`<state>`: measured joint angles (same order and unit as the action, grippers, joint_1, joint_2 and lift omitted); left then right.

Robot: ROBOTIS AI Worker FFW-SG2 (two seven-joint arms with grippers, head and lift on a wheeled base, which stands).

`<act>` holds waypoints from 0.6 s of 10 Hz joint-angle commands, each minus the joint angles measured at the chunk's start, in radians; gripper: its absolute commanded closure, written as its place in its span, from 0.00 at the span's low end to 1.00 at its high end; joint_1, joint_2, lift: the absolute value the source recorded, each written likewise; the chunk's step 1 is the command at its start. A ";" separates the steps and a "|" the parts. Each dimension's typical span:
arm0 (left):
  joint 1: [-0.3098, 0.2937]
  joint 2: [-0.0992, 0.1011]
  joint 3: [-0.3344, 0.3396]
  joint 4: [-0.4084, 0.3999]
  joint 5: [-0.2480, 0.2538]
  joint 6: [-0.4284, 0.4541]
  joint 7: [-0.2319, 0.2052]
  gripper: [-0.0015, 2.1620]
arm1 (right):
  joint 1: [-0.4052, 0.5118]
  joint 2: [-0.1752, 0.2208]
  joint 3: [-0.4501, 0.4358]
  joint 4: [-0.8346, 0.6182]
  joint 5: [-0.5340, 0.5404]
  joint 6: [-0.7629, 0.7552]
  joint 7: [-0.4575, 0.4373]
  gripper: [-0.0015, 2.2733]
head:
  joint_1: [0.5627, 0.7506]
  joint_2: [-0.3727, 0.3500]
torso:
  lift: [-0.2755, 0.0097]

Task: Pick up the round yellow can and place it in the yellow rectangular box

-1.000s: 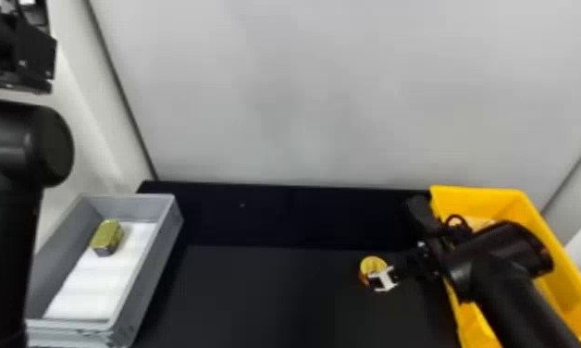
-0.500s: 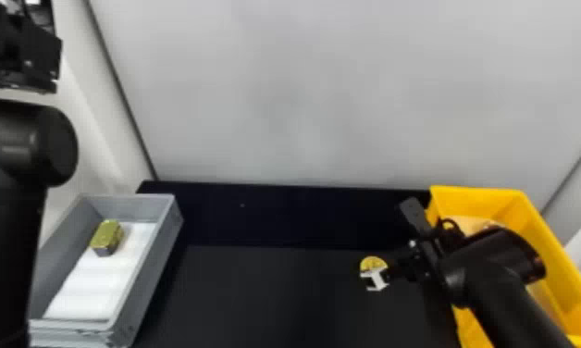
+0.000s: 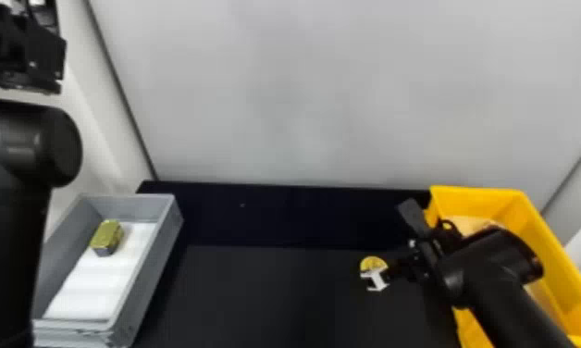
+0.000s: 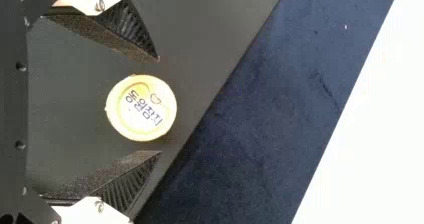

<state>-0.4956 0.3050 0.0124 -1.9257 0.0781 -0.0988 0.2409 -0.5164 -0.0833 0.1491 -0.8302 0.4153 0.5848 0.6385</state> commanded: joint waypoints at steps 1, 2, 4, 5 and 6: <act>-0.001 -0.003 -0.003 0.002 0.000 -0.004 0.000 0.06 | -0.007 0.004 0.000 0.032 -0.002 -0.019 -0.009 0.07 | 0.53 0.59 | 0.93; -0.001 -0.003 -0.005 0.002 0.000 -0.007 0.000 0.06 | -0.014 0.005 0.000 0.052 -0.004 -0.032 -0.012 0.07 | 0.53 0.59 | 0.93; -0.001 -0.006 -0.006 0.005 0.000 -0.010 0.000 0.06 | -0.022 0.007 0.001 0.072 -0.006 -0.043 -0.023 0.06 | 0.53 0.59 | 0.93; -0.003 -0.006 -0.009 0.007 0.000 -0.013 0.000 0.06 | -0.030 0.007 0.006 0.088 -0.006 -0.049 -0.029 0.06 | 0.53 0.59 | 0.93; -0.004 -0.007 -0.009 0.007 0.000 -0.016 0.000 0.06 | -0.031 0.007 0.006 0.098 -0.006 -0.052 -0.034 0.06 | 0.53 0.59 | 0.93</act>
<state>-0.4985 0.2989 0.0044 -1.9200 0.0783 -0.1109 0.2409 -0.5431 -0.0766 0.1528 -0.7482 0.4097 0.5382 0.6091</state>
